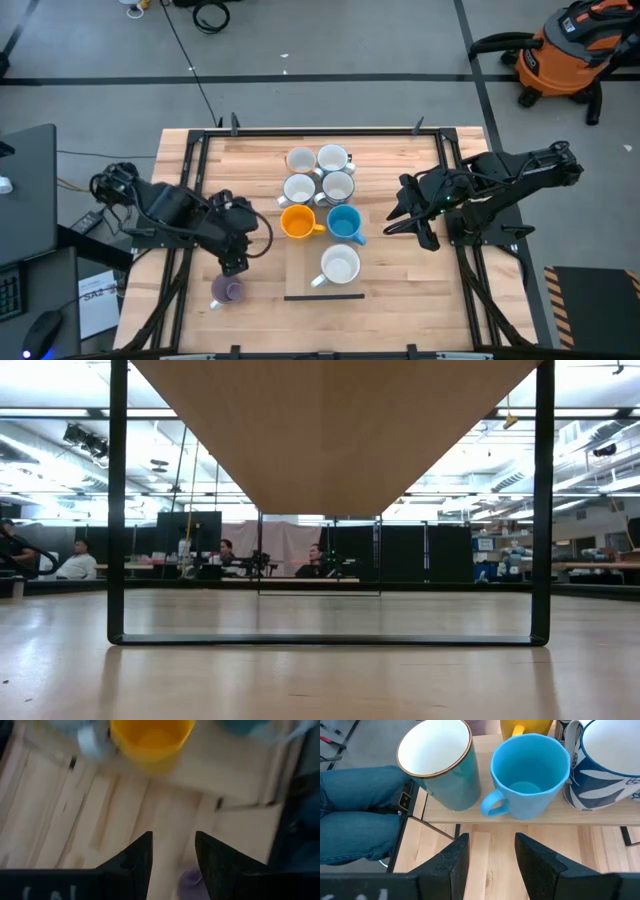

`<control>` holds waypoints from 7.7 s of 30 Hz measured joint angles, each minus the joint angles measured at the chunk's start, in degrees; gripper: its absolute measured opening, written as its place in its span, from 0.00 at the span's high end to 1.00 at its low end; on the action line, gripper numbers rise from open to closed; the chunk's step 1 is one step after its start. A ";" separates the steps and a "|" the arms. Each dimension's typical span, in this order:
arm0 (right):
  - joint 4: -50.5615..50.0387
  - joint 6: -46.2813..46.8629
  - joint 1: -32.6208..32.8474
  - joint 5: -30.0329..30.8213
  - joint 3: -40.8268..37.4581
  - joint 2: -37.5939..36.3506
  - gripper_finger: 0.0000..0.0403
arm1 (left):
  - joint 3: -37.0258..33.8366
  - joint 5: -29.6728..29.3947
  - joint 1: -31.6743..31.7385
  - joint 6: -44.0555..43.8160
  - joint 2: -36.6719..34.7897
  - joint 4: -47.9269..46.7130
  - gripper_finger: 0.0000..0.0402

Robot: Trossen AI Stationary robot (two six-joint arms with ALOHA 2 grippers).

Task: Place coffee mugs
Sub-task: Put the purple mug on the shelf

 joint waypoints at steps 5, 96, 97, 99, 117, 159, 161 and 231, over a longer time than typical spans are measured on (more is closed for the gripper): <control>-0.01 0.00 0.00 0.01 0.01 0.00 0.59 | -13.71 1.85 -0.10 -4.10 -5.32 0.05 0.62; 0.04 1.09 -0.02 0.04 0.00 0.00 0.59 | -64.07 19.48 -7.70 -17.58 -15.33 47.87 0.94; 0.06 1.09 -0.02 0.04 0.00 0.00 0.59 | -63.58 19.49 -7.70 -17.58 -15.33 47.77 0.94; 0.04 1.09 -0.02 0.06 0.00 0.00 0.59 | -62.29 19.50 -7.70 -17.57 -15.33 47.54 0.94; 0.04 1.09 -0.02 0.04 0.00 0.02 0.59 | -33.98 20.64 -6.42 -17.39 -15.33 29.87 0.93; 0.02 1.09 -0.02 0.07 0.00 0.02 0.59 | 6.94 18.34 12.61 20.59 9.67 11.99 0.93; 0.02 1.07 -0.02 0.06 0.00 0.02 0.59 | 6.94 18.27 12.61 20.68 10.71 11.26 0.93; 1.24 1.07 -0.02 0.05 0.00 0.01 0.59 | 6.33 11.98 11.71 23.11 22.22 13.88 0.86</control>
